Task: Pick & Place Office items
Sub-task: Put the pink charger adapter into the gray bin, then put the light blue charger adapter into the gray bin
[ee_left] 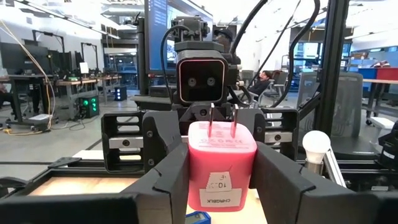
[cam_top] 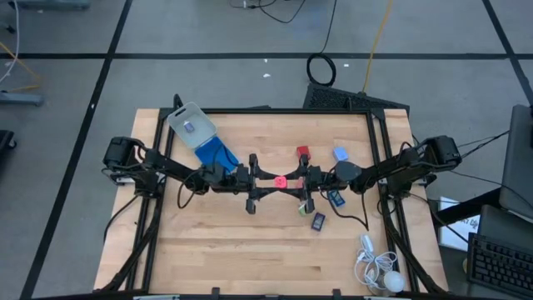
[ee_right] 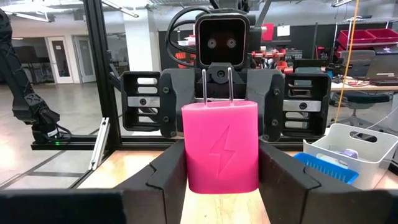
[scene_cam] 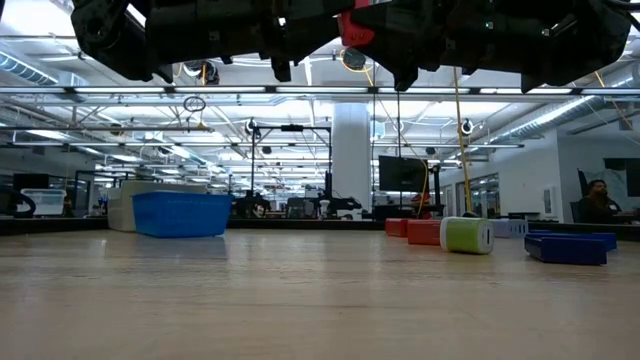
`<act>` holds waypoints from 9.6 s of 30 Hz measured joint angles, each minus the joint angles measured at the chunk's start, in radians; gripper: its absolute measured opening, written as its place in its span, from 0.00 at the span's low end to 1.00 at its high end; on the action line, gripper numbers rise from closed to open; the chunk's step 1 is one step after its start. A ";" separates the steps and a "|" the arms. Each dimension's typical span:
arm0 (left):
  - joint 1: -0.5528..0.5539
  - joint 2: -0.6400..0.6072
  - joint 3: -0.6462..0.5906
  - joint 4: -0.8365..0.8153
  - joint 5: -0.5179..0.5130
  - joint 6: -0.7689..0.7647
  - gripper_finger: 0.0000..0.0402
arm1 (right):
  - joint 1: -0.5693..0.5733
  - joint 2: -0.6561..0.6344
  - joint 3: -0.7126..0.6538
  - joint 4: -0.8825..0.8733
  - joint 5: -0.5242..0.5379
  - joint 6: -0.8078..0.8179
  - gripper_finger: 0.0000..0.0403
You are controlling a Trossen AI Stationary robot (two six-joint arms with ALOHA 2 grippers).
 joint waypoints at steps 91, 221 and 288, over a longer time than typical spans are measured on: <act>0.480 -0.726 -0.542 -0.995 -0.749 -0.607 0.38 | 0.000 -0.011 -0.002 -0.079 0.000 0.001 0.46; 0.393 -0.726 -0.542 -0.418 0.210 -0.317 0.49 | -0.396 -0.324 -0.254 -1.255 0.464 0.567 0.54; 0.203 -0.084 -0.051 -0.393 0.193 -0.693 0.73 | 0.071 0.003 0.175 -0.717 0.528 -0.184 0.55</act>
